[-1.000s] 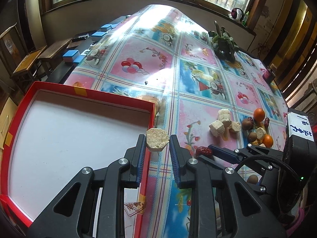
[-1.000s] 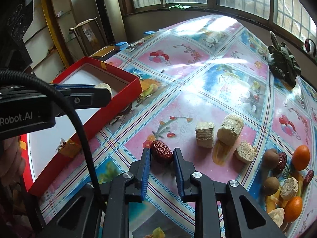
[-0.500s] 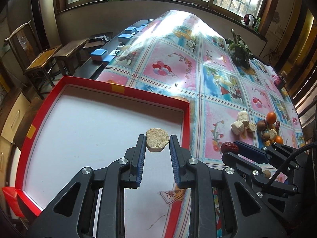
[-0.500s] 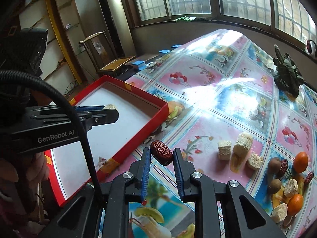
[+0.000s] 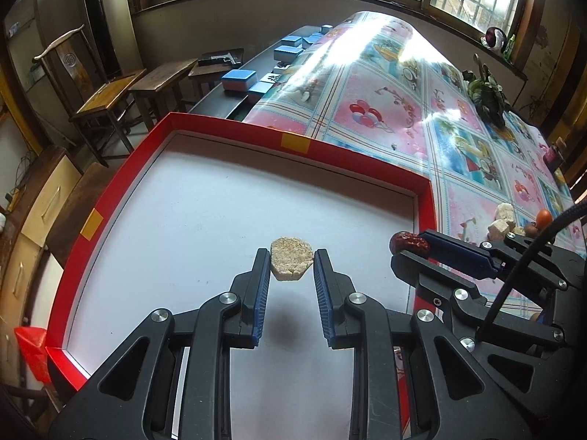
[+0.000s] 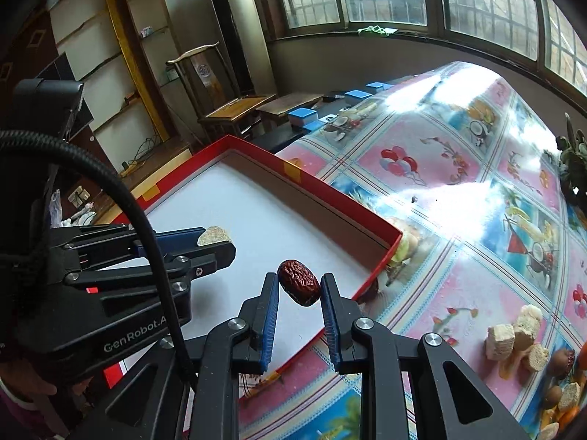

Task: Organize fruits
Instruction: 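Carry the cake and date into the tray and open both tools, then move both tools back over the table toward the remaining items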

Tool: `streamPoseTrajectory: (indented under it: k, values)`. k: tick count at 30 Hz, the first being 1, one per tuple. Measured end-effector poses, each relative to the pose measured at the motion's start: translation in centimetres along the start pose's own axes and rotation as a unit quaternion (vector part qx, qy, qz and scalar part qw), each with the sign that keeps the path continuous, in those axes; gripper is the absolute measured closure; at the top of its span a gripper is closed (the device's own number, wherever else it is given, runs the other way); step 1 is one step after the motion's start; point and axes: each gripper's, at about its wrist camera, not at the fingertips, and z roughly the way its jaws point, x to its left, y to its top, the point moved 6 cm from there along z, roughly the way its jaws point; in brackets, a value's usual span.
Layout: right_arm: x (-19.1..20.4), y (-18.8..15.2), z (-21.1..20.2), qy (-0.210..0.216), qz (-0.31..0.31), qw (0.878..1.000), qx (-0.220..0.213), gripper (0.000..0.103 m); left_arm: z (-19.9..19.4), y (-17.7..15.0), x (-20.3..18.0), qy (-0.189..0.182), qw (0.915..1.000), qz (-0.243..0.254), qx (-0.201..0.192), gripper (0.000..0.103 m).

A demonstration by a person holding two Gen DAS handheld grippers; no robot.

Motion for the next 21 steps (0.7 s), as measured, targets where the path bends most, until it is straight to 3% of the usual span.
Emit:
streamPoseTrajectory:
  k: [7,9,14,16,21]
  values:
    - [0.4,-0.1,3.3,-0.003,-0.008,0.999,0.030,0.081,0.8,-0.5,1.2,0.020,0.9997,-0.009,0.006,0.080]
    - [0.4,-0.1,3.8,-0.003,-0.007,0.999,0.035,0.081,1.0,-0.6,1.5,0.021,0.9997,-0.011,0.008,0.074]
    - [0.4,-0.1,3.7,-0.004,-0.002,1.000,0.031,0.080,0.7,-0.6,2.2,0.030,0.9993,-0.023,-0.002,0.041]
    - [0.2,-0.1,3.0,-0.004,0.005,1.000,0.027,0.080,0.5,-0.5,2.3,0.020,0.9993,-0.032,-0.004,0.035]
    - [-0.1,-0.1,0.2,-0.001,0.020,1.000,0.001,0.079,-0.3,-0.5,1.2,0.022,0.9994,-0.024,-0.010,0.035]
